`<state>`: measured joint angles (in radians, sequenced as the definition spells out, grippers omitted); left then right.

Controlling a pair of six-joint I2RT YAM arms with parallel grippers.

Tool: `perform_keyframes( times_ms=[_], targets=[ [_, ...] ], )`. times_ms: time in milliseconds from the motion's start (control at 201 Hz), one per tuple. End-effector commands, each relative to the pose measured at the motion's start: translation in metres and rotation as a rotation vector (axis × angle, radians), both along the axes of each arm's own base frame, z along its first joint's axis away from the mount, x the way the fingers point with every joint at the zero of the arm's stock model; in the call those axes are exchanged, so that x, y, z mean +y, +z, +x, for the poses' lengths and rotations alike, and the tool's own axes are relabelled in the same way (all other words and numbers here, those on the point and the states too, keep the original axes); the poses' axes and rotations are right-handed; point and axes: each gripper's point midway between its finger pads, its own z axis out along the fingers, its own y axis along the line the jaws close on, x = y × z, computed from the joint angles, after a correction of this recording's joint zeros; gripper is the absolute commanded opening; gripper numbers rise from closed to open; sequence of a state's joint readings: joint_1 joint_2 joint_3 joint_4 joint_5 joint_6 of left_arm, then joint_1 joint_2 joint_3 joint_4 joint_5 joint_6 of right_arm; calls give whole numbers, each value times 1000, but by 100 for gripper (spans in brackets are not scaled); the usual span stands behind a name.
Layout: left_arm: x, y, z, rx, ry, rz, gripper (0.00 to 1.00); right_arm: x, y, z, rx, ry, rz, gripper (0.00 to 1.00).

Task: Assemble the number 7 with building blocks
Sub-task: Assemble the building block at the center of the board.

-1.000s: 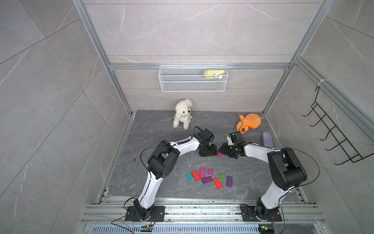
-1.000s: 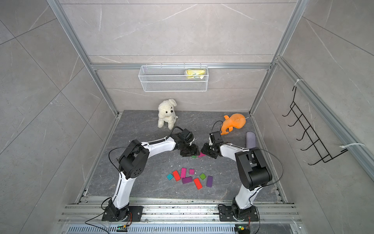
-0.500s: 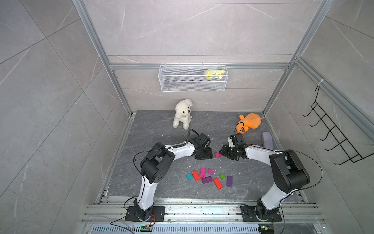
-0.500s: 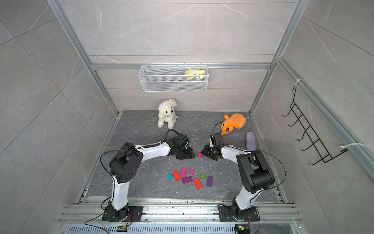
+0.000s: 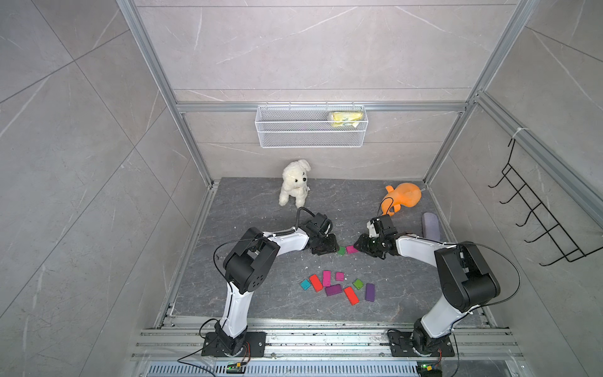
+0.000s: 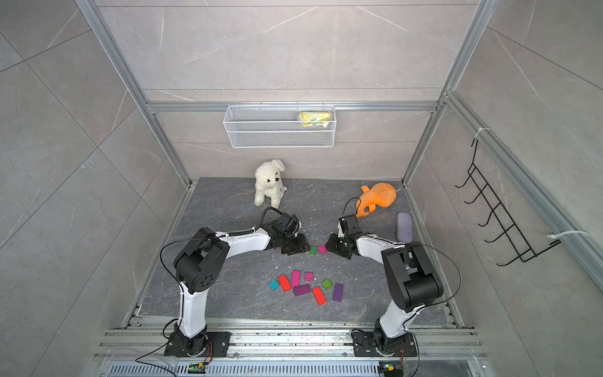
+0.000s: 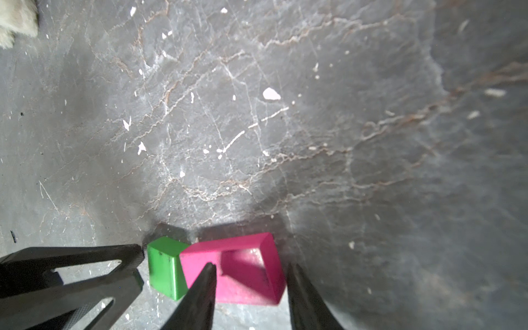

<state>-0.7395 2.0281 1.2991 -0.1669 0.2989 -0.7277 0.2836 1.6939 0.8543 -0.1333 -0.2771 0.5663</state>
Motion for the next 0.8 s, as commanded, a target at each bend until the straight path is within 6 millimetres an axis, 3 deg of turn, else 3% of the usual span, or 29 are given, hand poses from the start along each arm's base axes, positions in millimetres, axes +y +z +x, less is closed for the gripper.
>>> perform_keyframes(
  times_ms=[0, 792],
  targets=[
    [-6, 1, 1, 7, -17, -35, 43, -7, -22, -24, 94, 19, -48, 43],
    [-21, 2, 0, 28, -51, -105, 36, -3, -24, -30, 104, 11, -15, 37]
  ],
)
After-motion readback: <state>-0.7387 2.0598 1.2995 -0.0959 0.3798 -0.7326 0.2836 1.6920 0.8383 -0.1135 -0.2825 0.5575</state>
